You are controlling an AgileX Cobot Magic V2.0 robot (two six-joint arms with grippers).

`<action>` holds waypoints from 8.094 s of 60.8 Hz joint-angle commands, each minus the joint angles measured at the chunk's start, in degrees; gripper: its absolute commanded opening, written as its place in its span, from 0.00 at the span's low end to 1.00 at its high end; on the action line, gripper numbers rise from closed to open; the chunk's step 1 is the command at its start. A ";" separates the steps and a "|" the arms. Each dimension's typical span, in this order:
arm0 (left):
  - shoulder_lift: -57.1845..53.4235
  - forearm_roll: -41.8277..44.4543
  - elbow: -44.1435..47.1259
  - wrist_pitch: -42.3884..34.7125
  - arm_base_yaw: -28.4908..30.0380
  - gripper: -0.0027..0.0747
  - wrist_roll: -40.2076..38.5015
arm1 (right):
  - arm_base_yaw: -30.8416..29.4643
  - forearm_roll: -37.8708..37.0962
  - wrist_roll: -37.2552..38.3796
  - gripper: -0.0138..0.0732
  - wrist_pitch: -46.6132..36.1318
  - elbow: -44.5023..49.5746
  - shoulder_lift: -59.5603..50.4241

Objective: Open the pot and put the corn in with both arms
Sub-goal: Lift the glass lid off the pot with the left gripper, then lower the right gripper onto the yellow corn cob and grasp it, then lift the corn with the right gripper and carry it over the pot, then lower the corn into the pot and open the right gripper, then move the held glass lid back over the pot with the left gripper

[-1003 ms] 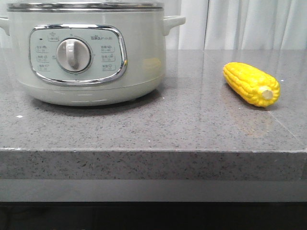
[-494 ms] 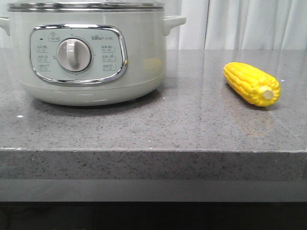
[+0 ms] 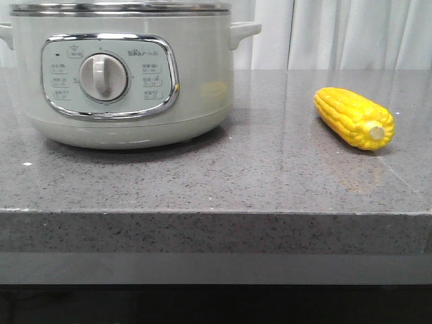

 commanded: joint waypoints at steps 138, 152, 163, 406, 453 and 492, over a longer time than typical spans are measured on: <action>-37.37 1.69 19.70 1.80 -0.42 0.25 0.72 | 0.13 0.20 -0.07 0.78 0.53 -4.65 9.97; -51.34 1.69 32.29 1.67 -0.42 0.25 -0.51 | 2.91 0.93 -0.07 0.78 2.80 -9.93 22.18; -59.19 1.69 38.03 1.67 -0.42 0.25 -2.32 | 8.99 2.46 -0.07 0.78 3.44 -16.13 33.48; -59.16 1.69 40.20 -4.27 -0.42 0.25 -3.77 | 10.68 7.02 -7.84 0.36 -1.00 0.61 6.09; -17.23 2.27 8.21 -12.20 -0.42 0.25 0.11 | 10.68 7.02 -7.84 0.08 -0.92 2.05 0.96; -3.27 1.70 0.20 -12.91 -0.42 0.25 0.11 | 10.68 7.02 -7.84 0.08 -0.82 2.05 0.96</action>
